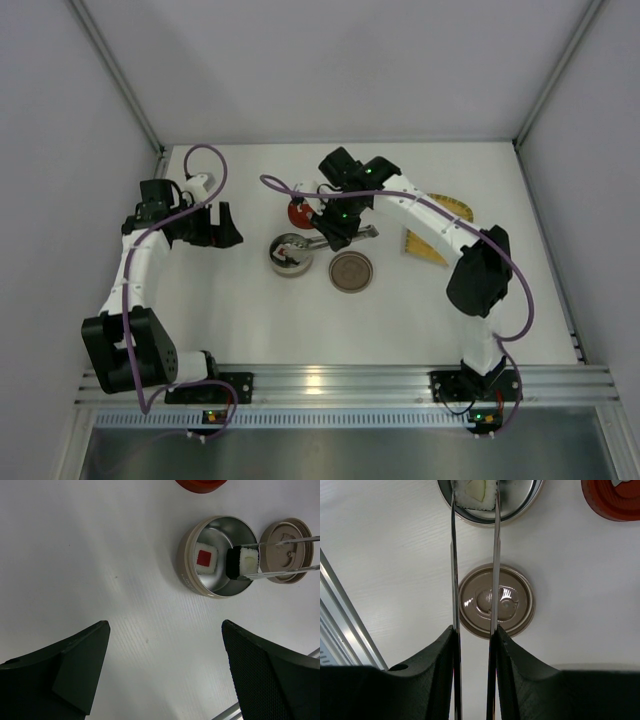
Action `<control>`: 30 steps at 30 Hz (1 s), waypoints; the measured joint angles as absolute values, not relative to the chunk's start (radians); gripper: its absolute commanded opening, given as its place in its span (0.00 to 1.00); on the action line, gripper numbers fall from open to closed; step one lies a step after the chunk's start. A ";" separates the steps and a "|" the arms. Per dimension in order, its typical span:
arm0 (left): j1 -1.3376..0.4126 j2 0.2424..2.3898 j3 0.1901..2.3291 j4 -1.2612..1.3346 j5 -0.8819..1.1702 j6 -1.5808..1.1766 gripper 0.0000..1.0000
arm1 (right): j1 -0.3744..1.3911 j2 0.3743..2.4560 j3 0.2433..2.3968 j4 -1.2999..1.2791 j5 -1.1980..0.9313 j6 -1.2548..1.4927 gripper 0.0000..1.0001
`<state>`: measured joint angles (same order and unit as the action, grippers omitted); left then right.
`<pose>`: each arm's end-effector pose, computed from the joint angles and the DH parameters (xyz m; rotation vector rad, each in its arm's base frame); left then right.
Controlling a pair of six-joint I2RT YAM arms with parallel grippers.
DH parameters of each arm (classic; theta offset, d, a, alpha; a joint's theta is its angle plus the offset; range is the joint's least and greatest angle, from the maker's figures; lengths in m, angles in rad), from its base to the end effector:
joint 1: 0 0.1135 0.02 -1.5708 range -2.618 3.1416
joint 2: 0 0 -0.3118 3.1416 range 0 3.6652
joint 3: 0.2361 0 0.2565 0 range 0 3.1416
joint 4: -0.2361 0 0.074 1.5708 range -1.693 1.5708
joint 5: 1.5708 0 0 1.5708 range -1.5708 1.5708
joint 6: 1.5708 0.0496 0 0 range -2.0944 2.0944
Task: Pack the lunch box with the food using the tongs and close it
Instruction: Place the fake food in the packing box.
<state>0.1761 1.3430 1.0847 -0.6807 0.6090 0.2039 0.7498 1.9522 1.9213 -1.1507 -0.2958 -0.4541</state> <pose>0.2745 0.0200 0.3190 0.2746 2.3511 -0.5814 0.3072 0.3058 0.3428 -1.6299 2.2294 0.4869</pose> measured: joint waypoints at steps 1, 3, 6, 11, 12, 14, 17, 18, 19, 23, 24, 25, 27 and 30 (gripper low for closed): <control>0.176 1.343 1.084 -0.681 0.608 0.204 0.98 | 0.750 1.955 1.921 -1.151 -0.290 -0.455 0.04; 0.176 1.342 1.083 -0.681 0.608 0.204 0.98 | 0.750 1.960 1.921 -1.150 -0.279 -0.455 0.04; 0.176 1.338 1.080 -0.680 0.607 0.204 0.98 | 0.750 1.967 1.921 -1.150 -0.265 -0.461 0.04; 0.176 1.332 1.075 -0.680 0.603 0.205 0.98 | 0.750 1.995 1.947 -1.153 -0.245 -0.474 0.06; 0.176 1.331 1.074 -0.679 0.602 0.207 0.98 | 0.750 2.001 1.954 -1.153 -0.241 -0.477 0.06; 0.176 1.329 1.070 -0.675 0.601 0.208 0.98 | 0.750 2.012 1.968 -1.155 -0.233 -0.481 0.09; 0.176 1.326 1.060 -0.672 0.601 0.208 0.98 | 0.750 2.025 1.991 -1.163 -0.224 -0.490 0.11; 0.176 1.325 1.055 -0.672 0.601 0.208 0.98 | 0.750 2.031 2.000 -1.169 -0.220 -0.493 0.11; 0.176 1.325 1.052 -0.672 0.601 0.208 0.98 | 0.750 2.036 2.012 -1.176 -0.217 -0.498 0.11; 0.176 1.325 1.047 -0.669 0.601 0.208 0.98 | 0.750 2.061 2.070 -1.199 -0.202 -0.517 0.09; 0.176 1.325 1.047 -0.666 0.601 0.208 0.98 | 0.750 2.067 2.088 -1.211 -0.200 -0.523 0.09; 0.176 1.325 1.047 -0.664 0.601 0.208 0.98 | 0.750 2.073 2.106 -1.224 -0.199 -0.527 0.09; 0.176 1.325 1.046 -0.660 0.601 0.208 0.98 | 0.750 2.085 2.141 -1.251 -0.197 -0.539 0.08; 0.176 1.325 1.045 -0.654 0.601 0.208 0.98 | 0.750 2.090 2.163 -1.276 -0.195 -0.556 0.08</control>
